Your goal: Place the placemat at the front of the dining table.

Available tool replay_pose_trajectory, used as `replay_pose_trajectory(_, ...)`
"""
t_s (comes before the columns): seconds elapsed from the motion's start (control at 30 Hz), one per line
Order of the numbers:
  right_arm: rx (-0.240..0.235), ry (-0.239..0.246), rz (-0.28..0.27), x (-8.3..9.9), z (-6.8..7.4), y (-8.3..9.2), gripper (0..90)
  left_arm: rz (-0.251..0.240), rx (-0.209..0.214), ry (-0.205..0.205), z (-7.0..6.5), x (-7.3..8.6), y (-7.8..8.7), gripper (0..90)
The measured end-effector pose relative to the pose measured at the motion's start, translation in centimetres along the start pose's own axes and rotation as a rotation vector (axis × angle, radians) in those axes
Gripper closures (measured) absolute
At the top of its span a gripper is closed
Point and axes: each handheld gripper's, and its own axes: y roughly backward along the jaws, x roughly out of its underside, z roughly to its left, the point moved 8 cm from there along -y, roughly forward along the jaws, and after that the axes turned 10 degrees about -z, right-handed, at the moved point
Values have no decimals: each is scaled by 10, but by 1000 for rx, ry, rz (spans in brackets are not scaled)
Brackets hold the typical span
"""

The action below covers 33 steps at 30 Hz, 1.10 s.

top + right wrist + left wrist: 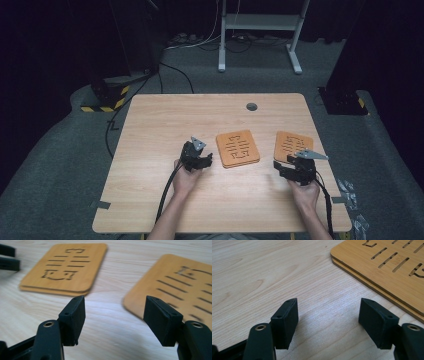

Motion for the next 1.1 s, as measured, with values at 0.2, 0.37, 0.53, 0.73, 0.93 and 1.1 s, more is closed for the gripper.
replay_pose_trajectory(0.2, -53, 43, 38, 10, 23, -8, 357, 0, 0, 5, -1, 0, 0, 320)
replay_pose_trajectory(0.37, -88, 93, 71, 20, 36, -13, 359, 0, 0, 5, 0, 0, 0, 319)
replay_pose_trajectory(0.53, -100, 134, 86, 24, 45, -18, 357, 0, 0, 5, -1, 0, 0, 319)
replay_pose_trajectory(0.73, -100, 180, 118, 28, 50, -20, 355, 0, 0, 4, 0, 0, 0, 318)
replay_pose_trajectory(0.93, -92, 202, 126, 29, 52, -21, 334, 1, -2, 4, 0, 0, 0, 318)
replay_pose_trajectory(1.1, -83, 197, 130, 28, 52, -22, 305, 1, -4, 0, 0, 0, 0, 318)
